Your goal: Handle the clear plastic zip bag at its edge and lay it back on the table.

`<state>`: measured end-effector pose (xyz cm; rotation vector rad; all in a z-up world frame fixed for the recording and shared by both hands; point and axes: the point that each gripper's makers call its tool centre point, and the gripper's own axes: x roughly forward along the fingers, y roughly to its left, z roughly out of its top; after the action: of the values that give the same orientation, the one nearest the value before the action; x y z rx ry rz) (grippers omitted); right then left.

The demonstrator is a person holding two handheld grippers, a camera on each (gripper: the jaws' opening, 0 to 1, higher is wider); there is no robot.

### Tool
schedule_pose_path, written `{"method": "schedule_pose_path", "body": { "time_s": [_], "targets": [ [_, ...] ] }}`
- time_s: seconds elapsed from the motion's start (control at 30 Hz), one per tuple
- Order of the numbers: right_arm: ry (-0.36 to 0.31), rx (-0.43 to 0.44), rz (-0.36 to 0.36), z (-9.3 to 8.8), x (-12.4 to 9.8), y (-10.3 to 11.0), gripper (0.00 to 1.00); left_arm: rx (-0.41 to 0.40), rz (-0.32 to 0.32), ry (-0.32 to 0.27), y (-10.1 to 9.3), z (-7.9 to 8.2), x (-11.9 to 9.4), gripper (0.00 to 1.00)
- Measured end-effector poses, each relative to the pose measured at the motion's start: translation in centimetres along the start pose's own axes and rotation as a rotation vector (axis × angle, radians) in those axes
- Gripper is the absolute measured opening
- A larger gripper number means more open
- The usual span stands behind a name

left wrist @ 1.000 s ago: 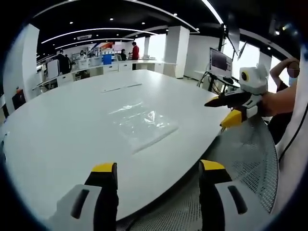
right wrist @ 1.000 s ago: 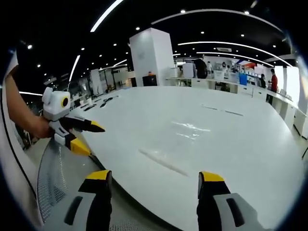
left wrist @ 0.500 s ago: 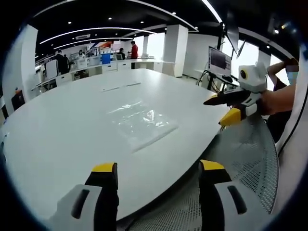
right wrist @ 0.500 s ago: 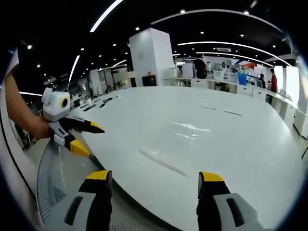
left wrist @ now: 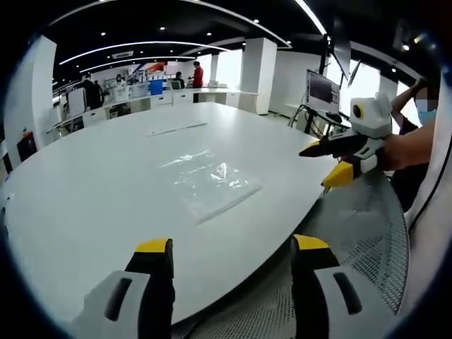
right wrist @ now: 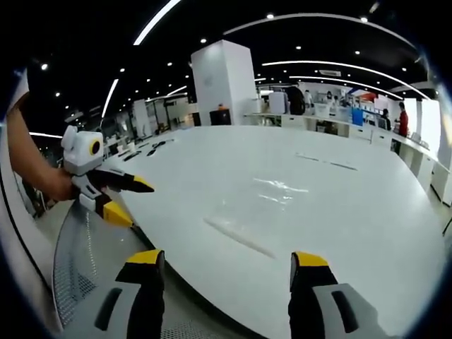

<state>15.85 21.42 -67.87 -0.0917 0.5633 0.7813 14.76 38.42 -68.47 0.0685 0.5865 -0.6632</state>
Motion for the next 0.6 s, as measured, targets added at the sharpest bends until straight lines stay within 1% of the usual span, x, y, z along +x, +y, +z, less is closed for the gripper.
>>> {"method": "schedule_pose_path", "body": {
  "time_s": [0.3, 0.6],
  "targets": [
    [-0.005, 0.010, -0.009, 0.15, 0.07, -0.29, 0.72, -0.005, 0.000, -0.009, 0.35, 0.14, -0.08, 0.65],
    [-0.005, 0.004, -0.006, 0.21, 0.04, -0.14, 0.72, -0.007, 0.004, -0.022, 0.23, 0.48, -0.17, 0.64]
  ]
}}
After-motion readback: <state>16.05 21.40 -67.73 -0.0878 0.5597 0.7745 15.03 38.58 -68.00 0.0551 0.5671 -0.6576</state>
